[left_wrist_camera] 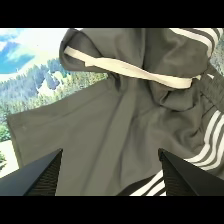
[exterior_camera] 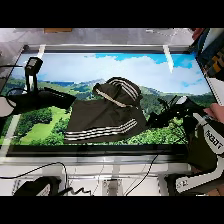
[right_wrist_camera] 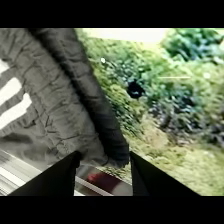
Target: Fold the clothes and pants, and hang the long-sleeved shirts on hangers.
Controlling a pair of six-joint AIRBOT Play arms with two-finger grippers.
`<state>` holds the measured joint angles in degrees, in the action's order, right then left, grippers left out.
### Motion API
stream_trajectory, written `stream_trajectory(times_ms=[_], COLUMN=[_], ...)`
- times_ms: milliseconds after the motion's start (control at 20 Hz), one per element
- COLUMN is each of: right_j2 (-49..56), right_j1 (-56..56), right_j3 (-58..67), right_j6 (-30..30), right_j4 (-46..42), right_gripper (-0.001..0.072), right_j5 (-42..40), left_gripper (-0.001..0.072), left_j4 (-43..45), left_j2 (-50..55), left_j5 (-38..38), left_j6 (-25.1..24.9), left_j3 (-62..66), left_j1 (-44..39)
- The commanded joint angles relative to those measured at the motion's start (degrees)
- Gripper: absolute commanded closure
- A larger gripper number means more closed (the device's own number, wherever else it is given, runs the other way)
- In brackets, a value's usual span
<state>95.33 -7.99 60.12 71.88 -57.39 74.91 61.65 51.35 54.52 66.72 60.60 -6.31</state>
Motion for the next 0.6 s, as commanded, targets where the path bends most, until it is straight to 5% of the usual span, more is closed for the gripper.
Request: stream_trajectory(times_ms=[0, 250, 550], right_j2=[0.8, 0.9, 1.2], right_j1=[0.0, 0.0, 0.4], right_j3=[0.3, 0.3, -1.6], right_j6=[-10.2, -15.6, -15.3], right_j4=[4.4, 8.0, 11.2], right_gripper=[0.0329, 0.0329, 0.0334], right_j5=[-2.9, -1.8, 2.3], left_gripper=[0.0013, 0.0014, 0.0073], left_j4=[0.0, 0.0, 0.0], left_j2=[0.0, 0.0, 0.9], left_j5=[1.0, 10.4, 18.1], left_j6=[4.3, 6.6, 6.1], left_j3=[0.0, 0.0, -1.6], left_j1=[0.6, 8.7, 25.3])
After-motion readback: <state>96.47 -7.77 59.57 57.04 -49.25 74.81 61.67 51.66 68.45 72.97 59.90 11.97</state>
